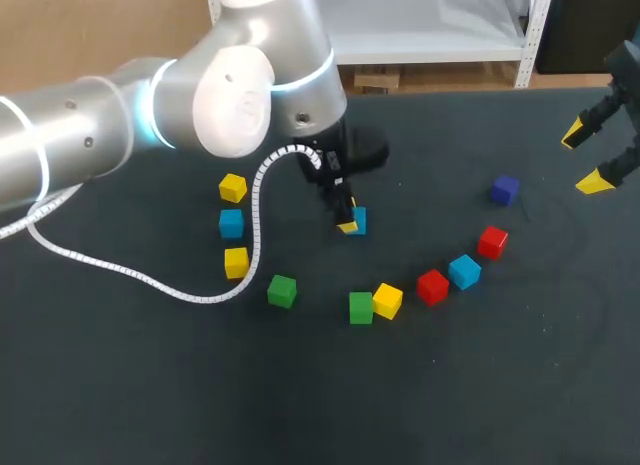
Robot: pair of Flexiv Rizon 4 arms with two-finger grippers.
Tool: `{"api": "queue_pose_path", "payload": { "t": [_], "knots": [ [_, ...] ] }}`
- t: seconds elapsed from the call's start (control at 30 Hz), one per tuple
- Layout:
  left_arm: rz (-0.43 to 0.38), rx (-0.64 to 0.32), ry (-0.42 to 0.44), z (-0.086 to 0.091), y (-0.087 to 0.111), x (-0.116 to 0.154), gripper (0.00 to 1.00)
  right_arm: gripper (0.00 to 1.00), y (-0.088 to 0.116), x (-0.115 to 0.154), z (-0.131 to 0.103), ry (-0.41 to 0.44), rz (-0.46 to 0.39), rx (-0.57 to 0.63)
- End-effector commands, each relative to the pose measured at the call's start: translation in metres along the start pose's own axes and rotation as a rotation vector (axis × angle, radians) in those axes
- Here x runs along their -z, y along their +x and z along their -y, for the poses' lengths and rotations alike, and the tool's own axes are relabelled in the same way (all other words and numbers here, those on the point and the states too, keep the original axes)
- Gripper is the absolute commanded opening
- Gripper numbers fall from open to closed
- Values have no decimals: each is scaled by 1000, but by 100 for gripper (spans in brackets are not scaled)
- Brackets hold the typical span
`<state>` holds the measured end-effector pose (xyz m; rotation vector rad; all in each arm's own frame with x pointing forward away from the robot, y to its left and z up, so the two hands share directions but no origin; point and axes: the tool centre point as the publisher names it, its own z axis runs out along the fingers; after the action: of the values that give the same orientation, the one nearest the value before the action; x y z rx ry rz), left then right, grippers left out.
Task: Place the blue cubes, place green cubes on the blue cubes, place the yellow cubes on the green cubes, then place the red cubes on the yellow cubes, and place purple cube on the red cubes.
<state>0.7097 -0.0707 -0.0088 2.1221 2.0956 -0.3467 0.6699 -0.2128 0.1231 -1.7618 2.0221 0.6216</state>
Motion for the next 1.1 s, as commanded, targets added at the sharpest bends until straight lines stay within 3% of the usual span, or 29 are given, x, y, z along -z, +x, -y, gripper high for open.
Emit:
{"api": "queue_pose_path", "payload": {
  "t": [0.03,0.17,0.23,0.3,0.33,0.4,0.47,0.6,0.7,0.87,1.0,1.07,1.1],
  "knots": [
    [1,-1,0,-1,1,1,19,100,0,0,0,1,1,0],
    [2,-3,0,-1,1,1,29,100,0,0,0,1,1,0],
    [2,-4,4,0,0,1,46,100,0,0,0,1,1,0],
    [2,-4,7,0,1,1,70,100,0,0,0,1,1,0],
    [2,-4,7,1,1,1,71,100,0,0,0,1,1,0],
    [1,-4,10,1,1,0,67,100,0,0,0,1,1,0],
    [2,-3,8,2,0,1,44,100,0,0,0,1,1,0],
    [2,-1,8,2,0,0,29,100,0,0,0,1,1,0],
    [2,1,9,3,0,0,21,100,0,0,0,1,1,0],
    [2,4,15,6,0,-2,29,100,0,0,0,1,1,0],
    [-1,5,19,6,-1,-2,49,100,0,0,0,1,1,0],
    [-3,7,19,6,-1,-1,84,100,0,0,0,1,1,0],
    [-3,8,19,6,-1,-1,93,100,0,0,0,1,1,0]
  ]
}}
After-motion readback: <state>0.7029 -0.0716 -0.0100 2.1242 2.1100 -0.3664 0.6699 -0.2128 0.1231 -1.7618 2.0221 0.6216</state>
